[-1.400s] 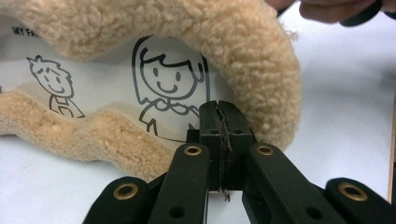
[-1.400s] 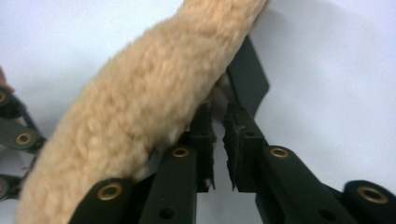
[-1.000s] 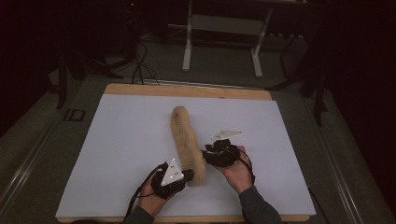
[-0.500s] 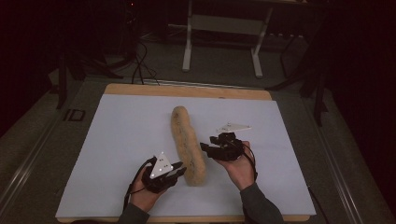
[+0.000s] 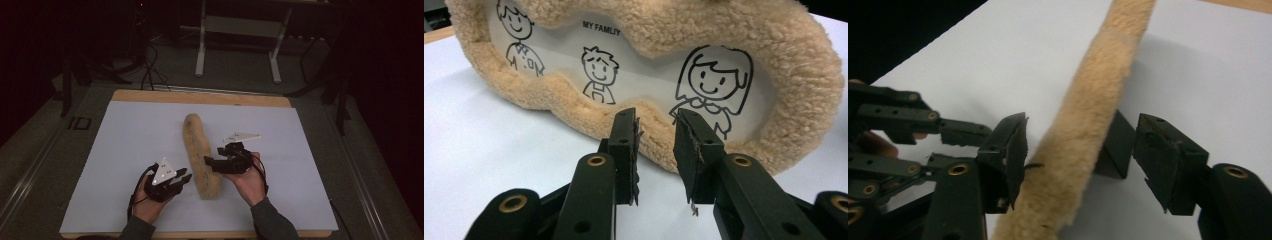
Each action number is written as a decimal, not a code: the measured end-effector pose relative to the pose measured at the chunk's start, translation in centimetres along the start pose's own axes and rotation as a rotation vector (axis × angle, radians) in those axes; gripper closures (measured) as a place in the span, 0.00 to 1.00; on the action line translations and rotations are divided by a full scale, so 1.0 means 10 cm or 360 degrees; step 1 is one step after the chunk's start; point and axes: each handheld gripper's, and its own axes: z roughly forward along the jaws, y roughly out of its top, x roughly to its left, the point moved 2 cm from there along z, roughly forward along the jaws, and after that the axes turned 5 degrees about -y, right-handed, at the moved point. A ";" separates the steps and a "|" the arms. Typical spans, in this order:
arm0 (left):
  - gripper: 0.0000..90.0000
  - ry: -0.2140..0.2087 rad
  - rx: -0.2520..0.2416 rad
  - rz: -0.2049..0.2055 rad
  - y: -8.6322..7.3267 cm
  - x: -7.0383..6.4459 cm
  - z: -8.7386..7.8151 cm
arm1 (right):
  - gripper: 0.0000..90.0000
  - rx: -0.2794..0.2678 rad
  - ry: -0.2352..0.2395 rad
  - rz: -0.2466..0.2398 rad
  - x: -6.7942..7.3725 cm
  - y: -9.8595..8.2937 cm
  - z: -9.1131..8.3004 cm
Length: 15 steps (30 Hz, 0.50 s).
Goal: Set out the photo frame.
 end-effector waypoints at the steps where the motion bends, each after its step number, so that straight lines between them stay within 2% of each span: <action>1: 0.78 0.0001 -0.0001 -0.0005 0.00 0.00 0.00 | 0.40 0.0009 0.0001 -0.0009 0.02 0.00 0.01; 9: 0.78 0.0023 -0.0003 -0.0022 0.00 0.05 -0.03 | 0.37 0.0121 -0.0015 -0.0083 0.13 -0.07 0.18; 15: 0.77 0.0038 -0.0004 -0.0033 0.00 0.08 -0.05 | 0.39 0.0175 -0.0027 -0.0092 0.16 -0.13 0.25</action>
